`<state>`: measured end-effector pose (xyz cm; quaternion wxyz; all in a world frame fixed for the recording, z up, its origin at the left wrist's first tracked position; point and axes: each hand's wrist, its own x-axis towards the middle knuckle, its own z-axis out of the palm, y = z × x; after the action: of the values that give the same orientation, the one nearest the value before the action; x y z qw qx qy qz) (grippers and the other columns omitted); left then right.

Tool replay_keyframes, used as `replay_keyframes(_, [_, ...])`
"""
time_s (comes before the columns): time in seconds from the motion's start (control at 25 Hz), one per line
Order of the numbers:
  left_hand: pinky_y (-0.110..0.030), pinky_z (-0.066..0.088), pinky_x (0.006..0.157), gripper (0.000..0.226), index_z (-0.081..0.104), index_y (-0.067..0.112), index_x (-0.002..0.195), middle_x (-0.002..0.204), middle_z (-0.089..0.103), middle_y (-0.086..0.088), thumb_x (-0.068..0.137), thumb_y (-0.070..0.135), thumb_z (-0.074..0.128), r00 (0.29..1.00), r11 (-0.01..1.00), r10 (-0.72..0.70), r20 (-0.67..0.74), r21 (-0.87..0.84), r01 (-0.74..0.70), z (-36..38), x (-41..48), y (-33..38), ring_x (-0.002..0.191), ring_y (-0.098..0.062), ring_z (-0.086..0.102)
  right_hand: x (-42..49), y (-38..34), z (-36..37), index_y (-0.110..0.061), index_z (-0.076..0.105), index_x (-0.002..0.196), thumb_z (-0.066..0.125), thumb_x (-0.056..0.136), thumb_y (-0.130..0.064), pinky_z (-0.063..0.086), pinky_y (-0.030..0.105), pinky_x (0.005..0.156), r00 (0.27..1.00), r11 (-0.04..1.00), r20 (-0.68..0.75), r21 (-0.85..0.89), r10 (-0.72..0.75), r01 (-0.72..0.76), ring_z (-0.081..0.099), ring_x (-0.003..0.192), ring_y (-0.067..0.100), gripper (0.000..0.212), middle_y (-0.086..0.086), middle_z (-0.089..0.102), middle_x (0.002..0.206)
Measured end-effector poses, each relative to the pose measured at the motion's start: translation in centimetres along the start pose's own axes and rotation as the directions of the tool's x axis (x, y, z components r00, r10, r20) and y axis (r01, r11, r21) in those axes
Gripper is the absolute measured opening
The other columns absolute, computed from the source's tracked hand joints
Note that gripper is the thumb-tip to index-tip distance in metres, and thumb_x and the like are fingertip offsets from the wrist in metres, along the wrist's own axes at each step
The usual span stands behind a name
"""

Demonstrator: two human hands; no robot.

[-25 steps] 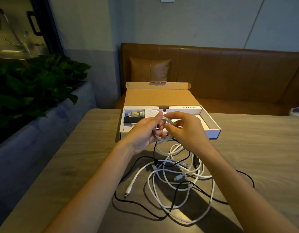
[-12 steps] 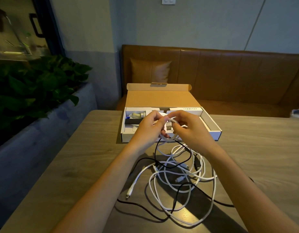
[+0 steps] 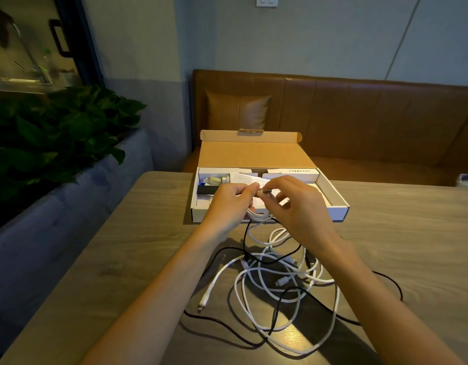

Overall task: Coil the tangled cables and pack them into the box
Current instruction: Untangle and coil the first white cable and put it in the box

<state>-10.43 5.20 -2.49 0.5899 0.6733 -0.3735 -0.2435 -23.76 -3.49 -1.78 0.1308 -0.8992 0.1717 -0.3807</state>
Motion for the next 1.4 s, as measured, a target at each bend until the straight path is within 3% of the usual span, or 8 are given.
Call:
replay_keyframes(0.24, [-0.033, 0.059, 0.072, 0.019, 0.075, 0.032, 0.099, 0.074, 0.056, -0.002, 0.102, 0.031, 0.056, 0.997, 0.994, 0.075, 0.004, -0.079, -0.075, -0.1, -0.1, -0.1, 0.071, -0.014, 0.058, -0.4, -0.3, 0.4, -0.012, 0.060, 0.106, 0.063, 0.098, -0.018, 0.060, 0.031, 0.071, 0.997, 0.988, 0.012, 0.127, 0.082, -0.083, 0.068, 0.080, 0.013, 0.011, 0.002, 0.071, 0.094])
replay_keyframes(0.32, [-0.033, 0.060, 0.073, 0.020, 0.076, 0.025, 0.109, 0.076, 0.060, -0.001, 0.101, 0.027, 0.057, 0.997, 0.988, 0.068, 0.028, -0.139, -0.063, -0.2, -0.2, -0.1, 0.072, -0.014, 0.060, -0.3, -0.3, 0.2, -0.012, 0.061, 0.103, 0.064, 0.097, -0.014, 0.061, 0.033, 0.071, 0.987, 0.955, -0.006, 0.254, 0.161, -0.155, 0.070, 0.079, 0.011, 0.007, 0.000, 0.072, 0.090])
replay_keyframes(0.44, [-0.035, 0.061, 0.081, 0.023, 0.073, 0.016, 0.118, 0.083, 0.064, -0.004, 0.102, 0.019, 0.056, 0.975, 0.973, 0.055, 0.216, -0.229, -0.004, -1.2, -0.2, 0.3, 0.078, -0.015, 0.063, -0.1, -0.5, -0.2, -0.011, 0.061, 0.099, 0.065, 0.096, -0.013, 0.064, 0.037, 0.075, 0.945, 0.834, -0.003, 0.470, 0.328, -0.288, 0.074, 0.080, 0.012, 0.005, -0.001, 0.073, 0.088])
replay_keyframes(0.56, [-0.027, 0.059, 0.083, 0.027, 0.073, 0.019, 0.122, 0.101, 0.074, -0.003, 0.098, 0.013, 0.061, 0.956, 0.992, 0.062, 0.288, -0.121, -0.028, -2.3, 0.1, 0.5, 0.093, -0.014, 0.067, 0.1, -0.3, -0.5, -0.012, 0.063, 0.094, 0.071, 0.090, -0.019, 0.063, 0.048, 0.075, 0.922, 0.770, 0.039, 0.537, 0.385, -0.344, 0.075, 0.080, 0.019, 0.012, 0.000, 0.074, 0.086])
replay_keyframes(0.72, [-0.018, 0.053, 0.073, 0.025, 0.075, 0.020, 0.118, 0.094, 0.077, 0.003, 0.094, 0.015, 0.067, 0.966, 0.998, 0.053, 0.253, -0.032, -0.046, -3.2, 0.7, 0.4, 0.081, -0.001, 0.066, 0.0, -0.1, -0.7, -0.014, 0.064, 0.102, 0.073, 0.091, -0.019, 0.064, 0.036, 0.073, 0.960, 0.848, 0.099, 0.453, 0.261, -0.277, 0.074, 0.085, 0.013, 0.015, -0.003, 0.074, 0.096])
replay_keyframes(0.92, [-0.027, 0.055, 0.080, 0.019, 0.078, 0.016, 0.108, 0.095, 0.077, -0.004, 0.091, 0.014, 0.070, 0.970, 0.977, -0.048, 0.239, -0.191, 0.095, -3.6, 0.7, -0.2, 0.091, -0.015, 0.068, -0.1, -0.3, -0.6, -0.016, 0.069, 0.112, 0.072, 0.091, -0.017, 0.060, 0.021, 0.076, 0.999, 0.993, 0.047, 0.114, -0.008, 0.002, 0.067, 0.084, 0.008, 0.021, 0.000, 0.073, 0.104])
replay_keyframes(1.16, [-0.028, 0.053, 0.079, 0.013, 0.079, 0.019, 0.101, 0.092, 0.078, 0.001, 0.090, 0.019, 0.072, 0.995, 0.988, -0.014, 0.096, -0.153, 0.028, -3.3, 0.7, 0.1, 0.099, -0.018, 0.068, -0.5, -0.8, -0.2, -0.026, 0.050, 0.102, 0.063, 0.097, -0.022, 0.061, 0.027, 0.079, 0.990, 0.969, 0.106, 0.219, 0.093, -0.115, 0.072, 0.085, 0.012, 0.014, -0.002, 0.072, 0.097])
replay_keyframes(1.4, [-0.025, 0.056, 0.082, 0.014, 0.080, 0.019, 0.101, 0.103, 0.076, 0.001, 0.089, 0.017, 0.074, 0.998, 0.978, -0.018, 0.055, -0.208, 0.029, -3.2, 0.8, 0.1, 0.103, -0.019, 0.066, -0.3, -0.9, -0.2, -0.018, 0.049, 0.099, 0.061, 0.098, -0.021, 0.062, 0.026, 0.076, 0.985, 0.936, 0.068, 0.308, 0.157, -0.171, 0.073, 0.088, 0.002, 0.012, -0.007, 0.073, 0.099])
